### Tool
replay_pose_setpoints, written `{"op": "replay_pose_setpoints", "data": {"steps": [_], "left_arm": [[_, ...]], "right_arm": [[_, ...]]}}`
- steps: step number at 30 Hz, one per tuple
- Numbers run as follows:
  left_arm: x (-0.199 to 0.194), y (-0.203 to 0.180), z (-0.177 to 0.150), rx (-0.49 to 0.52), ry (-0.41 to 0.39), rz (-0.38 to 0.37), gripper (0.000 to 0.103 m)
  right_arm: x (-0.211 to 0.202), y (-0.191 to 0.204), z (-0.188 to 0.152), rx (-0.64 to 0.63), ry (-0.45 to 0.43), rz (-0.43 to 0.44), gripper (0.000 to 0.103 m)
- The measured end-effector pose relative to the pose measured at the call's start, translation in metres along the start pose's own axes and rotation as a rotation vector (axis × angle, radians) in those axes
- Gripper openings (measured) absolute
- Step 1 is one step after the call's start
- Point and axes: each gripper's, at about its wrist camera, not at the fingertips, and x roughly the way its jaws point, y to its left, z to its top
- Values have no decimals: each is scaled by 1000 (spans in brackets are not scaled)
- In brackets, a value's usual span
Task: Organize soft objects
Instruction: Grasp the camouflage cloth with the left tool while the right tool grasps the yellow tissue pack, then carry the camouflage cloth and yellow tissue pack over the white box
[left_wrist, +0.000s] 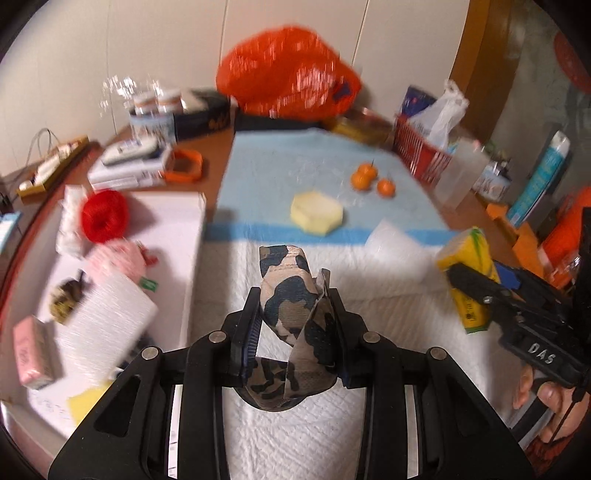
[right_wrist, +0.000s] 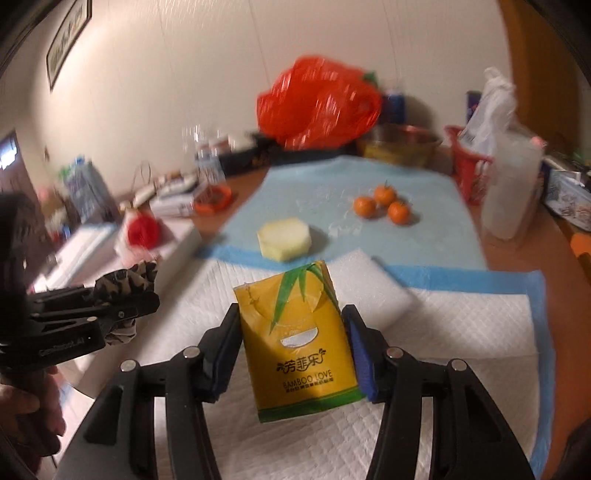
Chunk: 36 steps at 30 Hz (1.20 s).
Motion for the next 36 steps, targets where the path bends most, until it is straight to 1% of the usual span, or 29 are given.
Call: {"op": "replay_pose_setpoints", "data": {"steps": [1, 5, 6, 8, 10, 12, 14, 19, 30, 36], "left_arm": [[-10, 1, 4, 1, -22, 1, 33], [-62, 11, 20, 2, -133, 9, 33], [-81, 14, 24, 6, -174, 18, 33], [-106, 20, 27, 15, -228, 39, 33], [-133, 30, 29, 17, -282, 69, 33], [-147, 39, 27, 7, -307, 86, 33], [-155, 48, 23, -1, -312, 103, 33], [-155, 61, 14, -12, -294, 118, 33], [-169, 76, 6, -10, -305, 129, 33], [-176, 92, 3, -27, -312, 131, 33]], "right_arm": [[-11, 3, 4, -2, -26, -3, 54], [-64, 19, 24, -4, -180, 7, 54], [-75, 21, 28, 4, -213, 14, 54], [-100, 28, 36, 25, -293, 40, 54], [-119, 33, 40, 49, -345, 66, 54], [-133, 43, 44, 56, -388, 86, 54], [-142, 54, 45, 44, -413, 101, 54], [-145, 74, 44, 30, -416, 121, 54], [-141, 97, 39, 18, -401, 135, 54], [-135, 110, 37, 11, -389, 139, 54]]}}
